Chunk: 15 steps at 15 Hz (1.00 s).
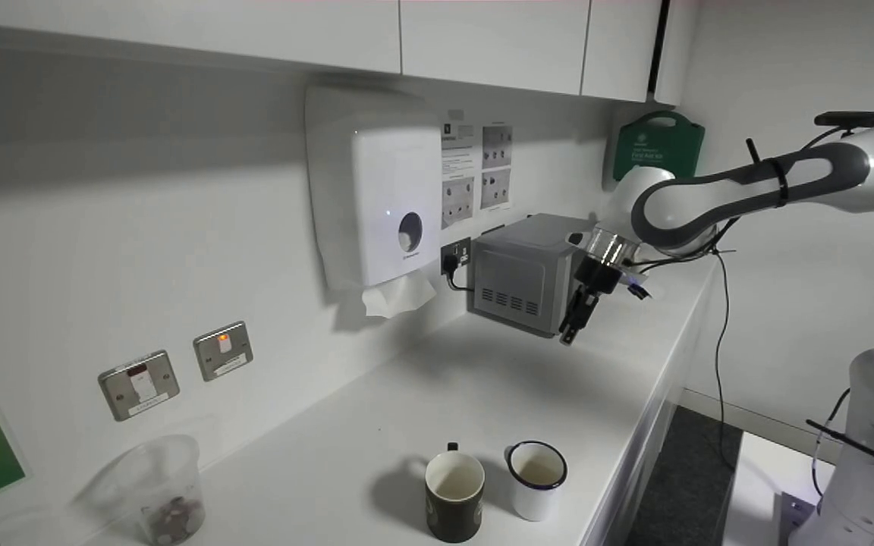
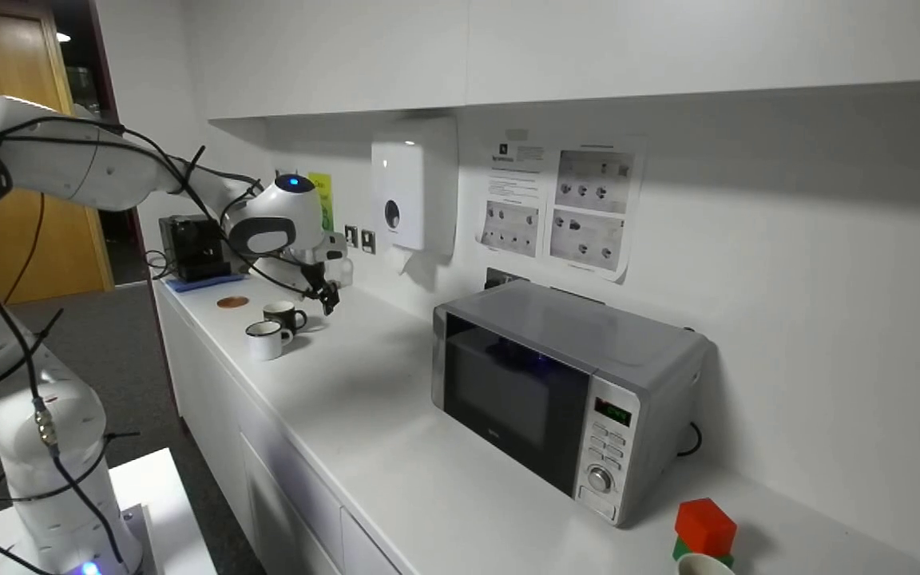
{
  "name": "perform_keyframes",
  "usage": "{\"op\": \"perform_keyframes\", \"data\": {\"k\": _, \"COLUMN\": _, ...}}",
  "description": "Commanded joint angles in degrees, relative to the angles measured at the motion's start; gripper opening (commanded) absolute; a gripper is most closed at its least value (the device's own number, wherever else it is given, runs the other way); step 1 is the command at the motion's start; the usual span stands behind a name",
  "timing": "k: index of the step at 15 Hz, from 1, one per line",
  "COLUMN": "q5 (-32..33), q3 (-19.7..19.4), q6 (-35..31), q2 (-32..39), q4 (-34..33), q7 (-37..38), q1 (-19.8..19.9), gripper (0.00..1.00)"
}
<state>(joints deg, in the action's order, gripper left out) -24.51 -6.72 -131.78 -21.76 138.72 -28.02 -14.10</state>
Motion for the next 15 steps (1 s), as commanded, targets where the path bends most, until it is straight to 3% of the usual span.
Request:
{"op": "perform_keyframes", "data": {"k": 1, "q5": -0.4, "q3": 1.0, "q6": 0.3, "q2": 0.1, "q4": -0.1, "q7": -0.3, "q1": 1.1, "gripper": 1.00}}
{"op": "perform_keyframes", "data": {"k": 3, "q5": -0.4, "q3": 1.0, "q6": 0.3, "q2": 0.1, "q4": -0.1, "q7": -0.3, "q1": 1.1, "gripper": 1.00}}
{"op": "perform_keyframes", "data": {"k": 6, "q5": -3.8, "q3": 0.9, "q6": -4.8, "q2": -0.4, "q4": 0.7, "q7": -2.0, "q1": -0.1, "gripper": 1.00}}
{"op": "perform_keyframes", "data": {"k": 15, "q5": -22.9, "q3": -0.8, "q6": -13.5, "q2": 3.2, "q4": -1.6, "q7": -17.6, "q1": -3.5, "gripper": 1.00}}
